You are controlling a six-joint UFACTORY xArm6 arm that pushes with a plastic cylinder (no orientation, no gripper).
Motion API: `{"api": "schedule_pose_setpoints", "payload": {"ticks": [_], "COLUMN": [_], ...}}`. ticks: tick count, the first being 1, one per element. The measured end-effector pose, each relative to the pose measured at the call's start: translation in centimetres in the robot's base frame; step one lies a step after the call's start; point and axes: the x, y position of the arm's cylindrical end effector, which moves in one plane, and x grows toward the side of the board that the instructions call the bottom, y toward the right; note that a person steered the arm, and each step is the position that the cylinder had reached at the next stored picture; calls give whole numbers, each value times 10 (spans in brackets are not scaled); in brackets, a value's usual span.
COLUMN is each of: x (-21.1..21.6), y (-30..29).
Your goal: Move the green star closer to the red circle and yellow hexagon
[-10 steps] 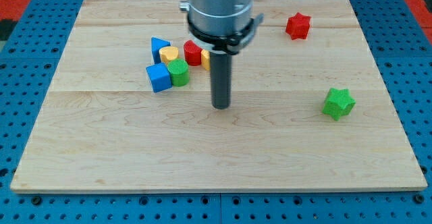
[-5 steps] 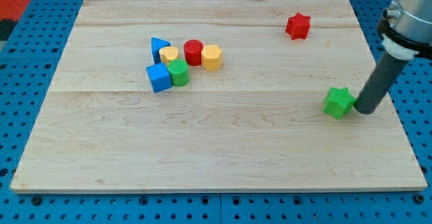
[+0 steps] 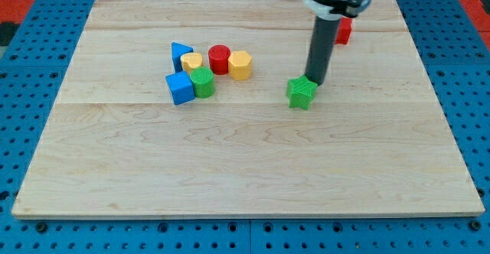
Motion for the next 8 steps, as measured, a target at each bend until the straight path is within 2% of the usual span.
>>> {"api": "schedule_pose_setpoints", "payload": {"ticks": [1,2,3,4,8], "x": [0,6,29,36,28], "y": [17,67,74,58,-77]}}
